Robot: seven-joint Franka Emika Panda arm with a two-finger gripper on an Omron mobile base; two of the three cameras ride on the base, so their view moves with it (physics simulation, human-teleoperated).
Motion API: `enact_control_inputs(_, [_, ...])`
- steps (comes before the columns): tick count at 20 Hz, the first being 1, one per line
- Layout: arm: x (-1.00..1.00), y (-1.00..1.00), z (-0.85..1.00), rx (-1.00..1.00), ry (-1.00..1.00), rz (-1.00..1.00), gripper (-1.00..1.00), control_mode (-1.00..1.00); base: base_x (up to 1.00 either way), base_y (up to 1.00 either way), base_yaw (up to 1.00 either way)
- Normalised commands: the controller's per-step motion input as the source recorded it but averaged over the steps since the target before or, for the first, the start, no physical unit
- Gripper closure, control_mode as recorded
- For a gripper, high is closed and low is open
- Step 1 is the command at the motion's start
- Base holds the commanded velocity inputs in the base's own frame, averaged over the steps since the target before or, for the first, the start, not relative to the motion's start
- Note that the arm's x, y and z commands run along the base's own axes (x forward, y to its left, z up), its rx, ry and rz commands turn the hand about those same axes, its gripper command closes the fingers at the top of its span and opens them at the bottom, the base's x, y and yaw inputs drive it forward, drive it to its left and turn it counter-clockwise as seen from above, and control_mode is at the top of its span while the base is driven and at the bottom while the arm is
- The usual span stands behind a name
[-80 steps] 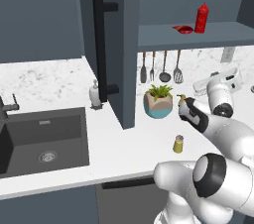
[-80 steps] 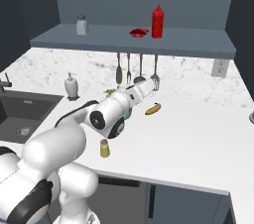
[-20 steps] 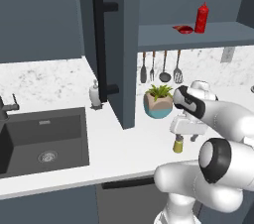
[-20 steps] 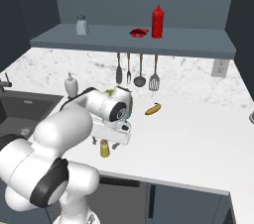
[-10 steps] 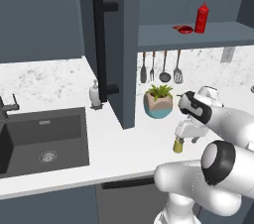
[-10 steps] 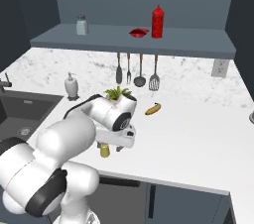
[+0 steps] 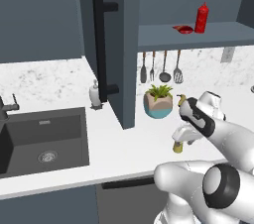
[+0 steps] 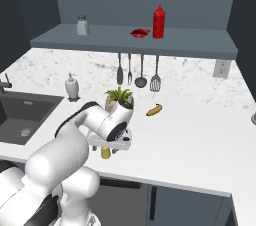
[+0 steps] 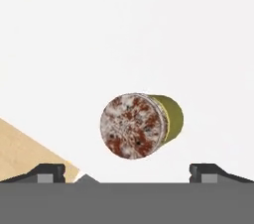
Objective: Put the shaker and condiment bottle from the counter next to their counterparts in the cabinet.
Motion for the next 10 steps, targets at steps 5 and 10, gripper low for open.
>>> enact_control_inputs(5, [0.05,0.01,0.0,0.0,-0.04,0.0,-1.0,-1.0,0.0,0.0,0.0])
enact_control_inputs(10, [0.18,0.0,-0.07,0.0,-0.01,0.0,-1.0,-1.0,0.0,0.0,0.0])
